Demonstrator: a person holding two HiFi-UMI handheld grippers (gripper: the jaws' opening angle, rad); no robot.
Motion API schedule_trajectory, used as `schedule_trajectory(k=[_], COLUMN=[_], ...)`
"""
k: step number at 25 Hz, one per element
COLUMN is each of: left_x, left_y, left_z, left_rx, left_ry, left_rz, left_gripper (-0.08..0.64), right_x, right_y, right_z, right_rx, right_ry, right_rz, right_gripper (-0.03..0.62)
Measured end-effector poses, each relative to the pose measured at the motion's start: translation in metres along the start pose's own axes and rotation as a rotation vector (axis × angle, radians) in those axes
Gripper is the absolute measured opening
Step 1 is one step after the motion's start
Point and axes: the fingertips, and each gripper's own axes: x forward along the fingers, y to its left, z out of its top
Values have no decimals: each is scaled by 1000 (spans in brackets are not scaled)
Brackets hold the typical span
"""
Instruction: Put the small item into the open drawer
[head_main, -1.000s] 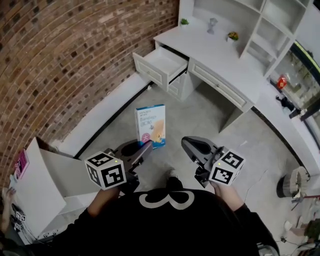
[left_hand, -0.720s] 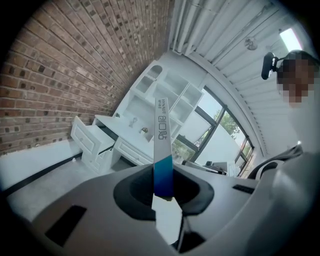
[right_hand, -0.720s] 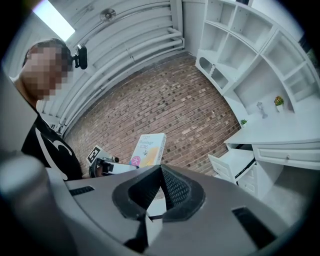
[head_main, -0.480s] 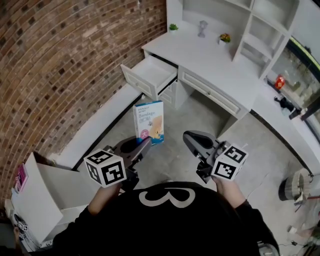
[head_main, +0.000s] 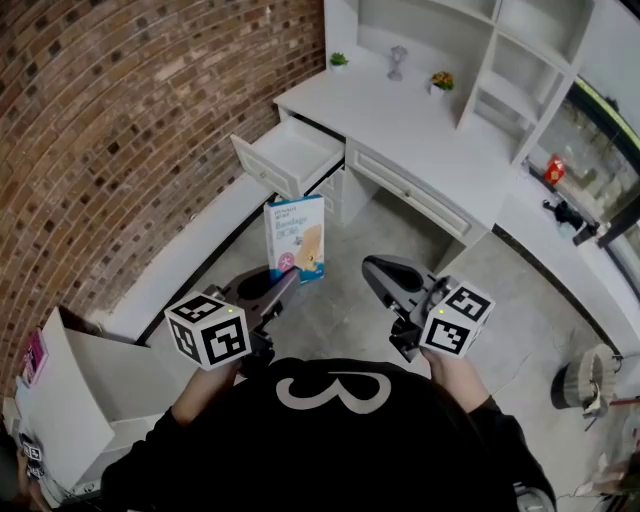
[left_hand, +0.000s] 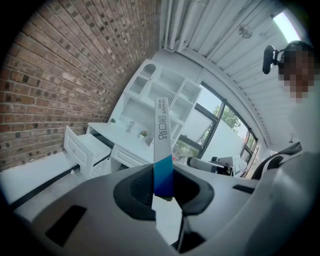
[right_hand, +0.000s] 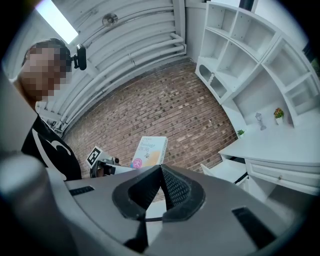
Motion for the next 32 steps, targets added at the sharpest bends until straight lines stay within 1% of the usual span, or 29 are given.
schedule_trajectory(k=[5, 10, 16, 21, 26, 32], left_x=[4, 16, 48, 87, 119, 150], left_y=[6, 19, 51, 98, 156, 230], left_z=[1, 2, 17, 40, 74, 110], left_rx=[15, 8, -1, -19, -21, -19], left_ry=[12, 34, 50, 70, 81, 92], left_rz=[9, -8, -36, -45, -44, -14], left_gripper=[64, 64, 64, 64, 64, 66], right_x=[2, 8, 27, 61, 111, 177], right_y=[-8, -22, -60, -108, -156, -210], right_z=[-2, -7, -2, 8, 17, 33], right_rx=[13, 31, 42, 65, 95, 110], right_ry=[2, 9, 21, 37, 61, 97], right_rz=[-11, -40, -79, -100, -116, -123], right_gripper=[9, 9, 9, 9, 9, 9])
